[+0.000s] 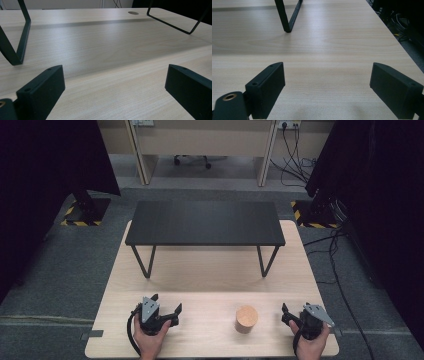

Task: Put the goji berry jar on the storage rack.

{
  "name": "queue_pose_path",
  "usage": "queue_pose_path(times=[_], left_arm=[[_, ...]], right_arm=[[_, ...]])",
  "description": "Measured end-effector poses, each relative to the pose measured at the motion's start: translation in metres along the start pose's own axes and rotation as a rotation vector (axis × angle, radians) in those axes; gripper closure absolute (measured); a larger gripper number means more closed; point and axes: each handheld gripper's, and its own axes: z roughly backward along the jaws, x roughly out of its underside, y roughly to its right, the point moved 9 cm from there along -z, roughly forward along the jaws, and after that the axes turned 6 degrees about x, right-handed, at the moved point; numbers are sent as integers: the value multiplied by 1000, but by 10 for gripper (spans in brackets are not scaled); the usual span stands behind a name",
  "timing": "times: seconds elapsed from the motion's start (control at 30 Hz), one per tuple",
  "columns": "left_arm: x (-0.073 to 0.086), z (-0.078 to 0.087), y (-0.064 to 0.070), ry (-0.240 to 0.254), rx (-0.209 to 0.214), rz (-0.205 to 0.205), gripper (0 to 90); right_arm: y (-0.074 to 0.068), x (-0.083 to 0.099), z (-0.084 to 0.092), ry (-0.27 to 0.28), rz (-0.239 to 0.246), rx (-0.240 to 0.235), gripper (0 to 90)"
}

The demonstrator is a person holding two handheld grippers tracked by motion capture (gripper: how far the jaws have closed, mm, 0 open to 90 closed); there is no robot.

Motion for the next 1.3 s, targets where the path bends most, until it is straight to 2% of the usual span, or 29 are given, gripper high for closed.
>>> queue_pose_path(times=[0.07,0.13,0.23,0.3,0.4,0.5,0.6,0.7,0.97,1.1,1.3], left_arm=[[0,0,0,0,0,-2,19],[0,0,0,1,0,-1,19],[0,0,0,2,1,0,19],[0,0,0,3,2,0,19],[0,0,0,2,3,2,19],[0,0,-1,2,4,3,18],[0,0,0,3,4,2,18],[0,0,0,2,3,2,18],[0,0,0,2,3,0,18],[0,0,0,2,3,0,18],[0,0,0,2,3,0,18]], right_arm=[[1,0,0,1,3,-16,134],[4,0,0,1,9,-55,150],[13,1,-1,14,51,-190,178],[20,1,-2,19,113,-326,177],[20,0,-3,20,230,-481,178],[16,0,-3,26,322,-594,198],[13,-1,-4,38,380,-671,215],[11,-1,-6,44,417,-736,220],[8,-4,-10,40,458,-834,245],[5,-5,-12,32,485,-868,248],[0,-7,-15,23,507,-891,250]])
